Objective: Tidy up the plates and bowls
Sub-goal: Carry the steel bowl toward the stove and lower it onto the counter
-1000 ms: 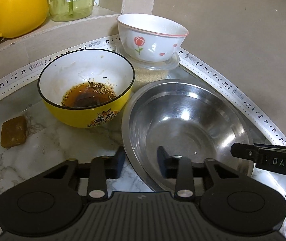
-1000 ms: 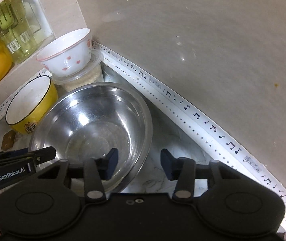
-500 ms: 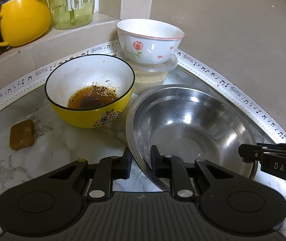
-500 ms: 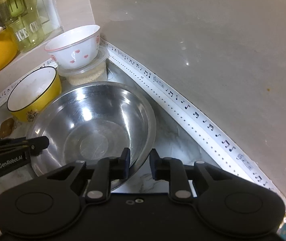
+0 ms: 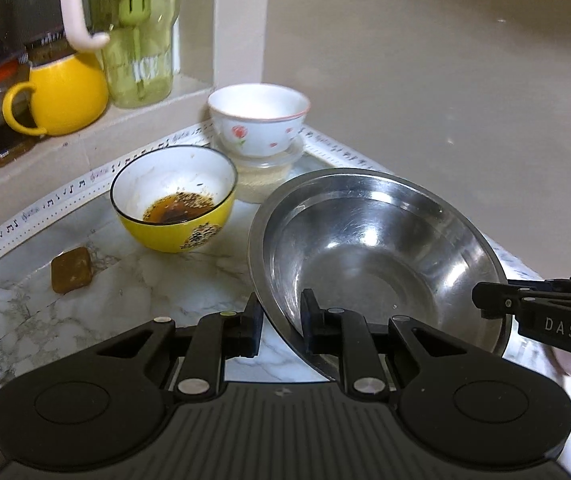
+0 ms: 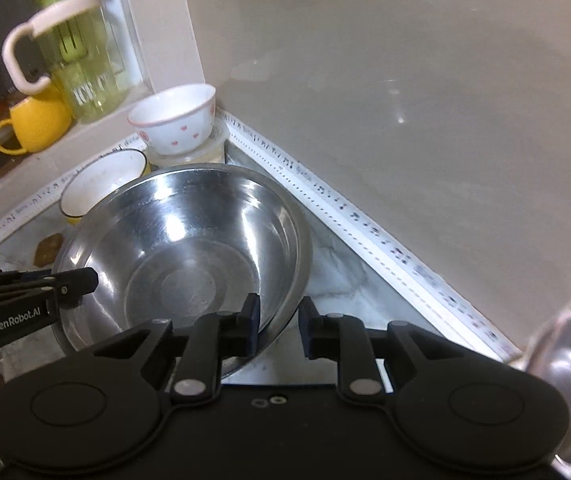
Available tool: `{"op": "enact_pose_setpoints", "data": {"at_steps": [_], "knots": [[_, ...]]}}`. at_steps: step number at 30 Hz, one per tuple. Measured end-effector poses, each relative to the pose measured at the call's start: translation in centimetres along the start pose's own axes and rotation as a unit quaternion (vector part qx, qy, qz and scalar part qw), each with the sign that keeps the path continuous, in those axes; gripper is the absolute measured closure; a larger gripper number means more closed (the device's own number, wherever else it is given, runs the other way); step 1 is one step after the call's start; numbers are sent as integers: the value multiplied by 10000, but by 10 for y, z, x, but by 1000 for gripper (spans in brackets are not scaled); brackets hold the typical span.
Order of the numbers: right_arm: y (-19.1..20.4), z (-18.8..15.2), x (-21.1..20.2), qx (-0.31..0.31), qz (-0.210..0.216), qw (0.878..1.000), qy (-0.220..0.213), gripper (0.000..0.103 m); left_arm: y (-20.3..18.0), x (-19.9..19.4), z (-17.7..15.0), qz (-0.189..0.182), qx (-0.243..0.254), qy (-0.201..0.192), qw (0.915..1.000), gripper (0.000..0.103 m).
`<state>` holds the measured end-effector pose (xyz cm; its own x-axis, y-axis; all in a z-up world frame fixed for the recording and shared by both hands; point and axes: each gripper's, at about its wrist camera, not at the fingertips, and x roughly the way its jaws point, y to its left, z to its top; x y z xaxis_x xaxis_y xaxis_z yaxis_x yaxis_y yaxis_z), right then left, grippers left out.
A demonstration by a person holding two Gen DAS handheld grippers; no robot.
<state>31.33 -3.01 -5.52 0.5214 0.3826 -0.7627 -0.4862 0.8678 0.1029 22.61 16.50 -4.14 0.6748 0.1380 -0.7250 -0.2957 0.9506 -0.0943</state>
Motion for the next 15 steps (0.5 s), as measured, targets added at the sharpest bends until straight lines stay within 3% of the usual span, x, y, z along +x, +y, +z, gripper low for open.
{"op": "enact_pose_setpoints", "data": {"at_steps": [15], "knots": [[-26,-52,-114,437,-292,9969,-585,81,-65,-96,-35,-472,564,-460,9962,85]]}}
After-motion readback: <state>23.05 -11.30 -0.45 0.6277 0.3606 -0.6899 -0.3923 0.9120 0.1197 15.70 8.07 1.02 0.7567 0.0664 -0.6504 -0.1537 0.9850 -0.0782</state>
